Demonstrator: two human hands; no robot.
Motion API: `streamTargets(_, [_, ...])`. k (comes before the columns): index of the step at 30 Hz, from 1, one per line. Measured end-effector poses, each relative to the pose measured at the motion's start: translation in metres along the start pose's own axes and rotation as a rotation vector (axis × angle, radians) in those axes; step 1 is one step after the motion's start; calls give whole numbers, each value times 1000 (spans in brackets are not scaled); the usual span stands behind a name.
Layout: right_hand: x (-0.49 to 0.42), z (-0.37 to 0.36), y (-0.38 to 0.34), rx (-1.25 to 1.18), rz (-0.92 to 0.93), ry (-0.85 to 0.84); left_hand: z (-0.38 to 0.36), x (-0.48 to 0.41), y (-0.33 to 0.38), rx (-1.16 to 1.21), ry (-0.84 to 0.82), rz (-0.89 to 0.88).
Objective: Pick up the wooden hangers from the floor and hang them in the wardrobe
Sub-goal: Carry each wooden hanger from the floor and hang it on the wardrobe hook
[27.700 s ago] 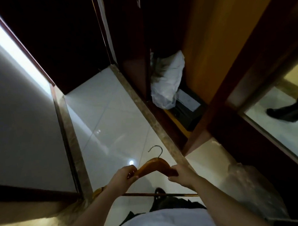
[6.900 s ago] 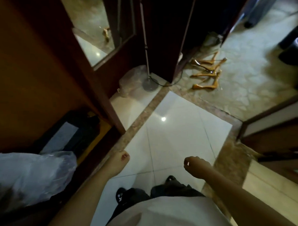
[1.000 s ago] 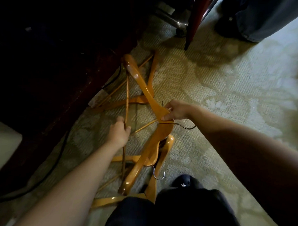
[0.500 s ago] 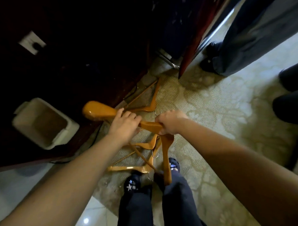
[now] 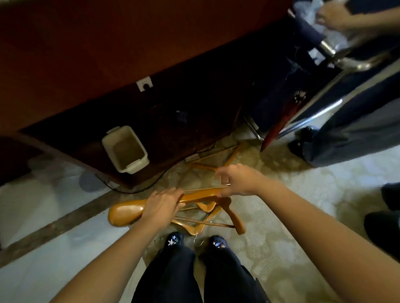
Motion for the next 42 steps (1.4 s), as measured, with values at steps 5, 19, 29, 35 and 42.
streamTargets(5, [29, -3, -4, -191, 48, -64, -6, 56, -11, 135, 4, 165])
streamTargets(19, [27, -124, -124, -57, 317, -352, -47, 235, -34, 566, 234, 654])
streamTargets(29, [31, -264, -264, 283, 528, -512, -148, 393, -85, 780, 231, 1037])
streamTargets(35, [48, -365, -358, 380, 598, -588, -205, 494, -130, 850, 205, 1132])
streamTargets(42, [65, -451, -457, 427, 656, -643, -236, 607, -182, 887, 247, 1273])
Point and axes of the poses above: each hand's wrist, its own x-axis away from the middle knuckle, its own z-axis out of the back of the hand, y = z × x, the point moved 10 cm from there along -x, towards the middle knuckle, and after that the axes turned 11 degrees about -x, right-handed, at the moved point
